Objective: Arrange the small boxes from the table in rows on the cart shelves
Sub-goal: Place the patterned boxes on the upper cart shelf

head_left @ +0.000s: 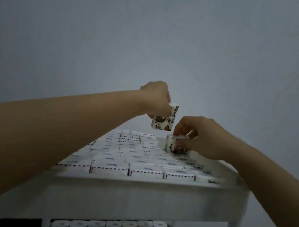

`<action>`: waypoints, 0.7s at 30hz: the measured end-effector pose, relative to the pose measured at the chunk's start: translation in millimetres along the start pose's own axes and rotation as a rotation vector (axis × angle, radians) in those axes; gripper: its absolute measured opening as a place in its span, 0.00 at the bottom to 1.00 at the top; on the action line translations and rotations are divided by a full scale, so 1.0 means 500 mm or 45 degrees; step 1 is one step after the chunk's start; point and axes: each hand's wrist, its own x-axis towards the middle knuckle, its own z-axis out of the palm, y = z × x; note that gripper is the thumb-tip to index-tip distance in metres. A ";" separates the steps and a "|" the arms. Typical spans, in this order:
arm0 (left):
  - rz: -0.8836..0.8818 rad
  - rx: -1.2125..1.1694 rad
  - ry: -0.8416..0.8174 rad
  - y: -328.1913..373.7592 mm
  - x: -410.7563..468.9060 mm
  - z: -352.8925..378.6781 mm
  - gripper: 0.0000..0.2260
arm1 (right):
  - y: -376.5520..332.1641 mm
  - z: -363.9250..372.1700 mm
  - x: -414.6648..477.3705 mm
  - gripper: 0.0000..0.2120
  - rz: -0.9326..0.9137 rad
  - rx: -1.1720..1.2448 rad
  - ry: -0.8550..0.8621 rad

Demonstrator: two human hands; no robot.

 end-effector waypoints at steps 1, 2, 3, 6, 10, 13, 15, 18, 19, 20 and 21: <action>-0.009 -0.014 -0.031 -0.003 0.006 0.005 0.11 | 0.004 0.001 -0.001 0.08 0.000 0.075 -0.043; -0.016 -0.038 -0.075 -0.006 0.011 0.011 0.12 | 0.009 0.003 -0.002 0.07 0.009 0.155 -0.081; -0.016 -0.065 -0.124 -0.008 0.015 0.017 0.13 | 0.013 0.005 -0.004 0.06 0.022 0.215 -0.118; 0.004 -0.160 -0.250 -0.016 0.025 0.038 0.18 | 0.023 0.011 -0.010 0.05 0.032 0.196 -0.178; 0.067 -0.206 -0.426 -0.029 0.029 0.060 0.19 | 0.017 0.019 -0.021 0.04 0.057 0.133 -0.160; 0.092 -0.180 -0.532 -0.039 0.025 0.071 0.15 | 0.013 0.023 -0.026 0.10 0.103 0.128 -0.155; 0.099 -0.137 -0.597 -0.044 0.024 0.074 0.13 | 0.013 0.021 -0.028 0.13 0.119 0.140 -0.135; 0.124 -0.038 -0.653 -0.043 0.025 0.071 0.11 | 0.012 0.023 -0.029 0.16 0.112 0.104 -0.085; 0.132 -0.001 -0.657 -0.042 0.025 0.069 0.11 | 0.011 0.025 -0.031 0.17 0.105 0.108 -0.058; 0.136 0.025 -0.660 -0.042 0.026 0.066 0.10 | 0.009 0.026 -0.032 0.17 0.098 0.116 -0.028; 0.137 0.036 -0.664 -0.042 0.025 0.063 0.08 | 0.008 0.028 -0.032 0.17 0.092 0.122 0.003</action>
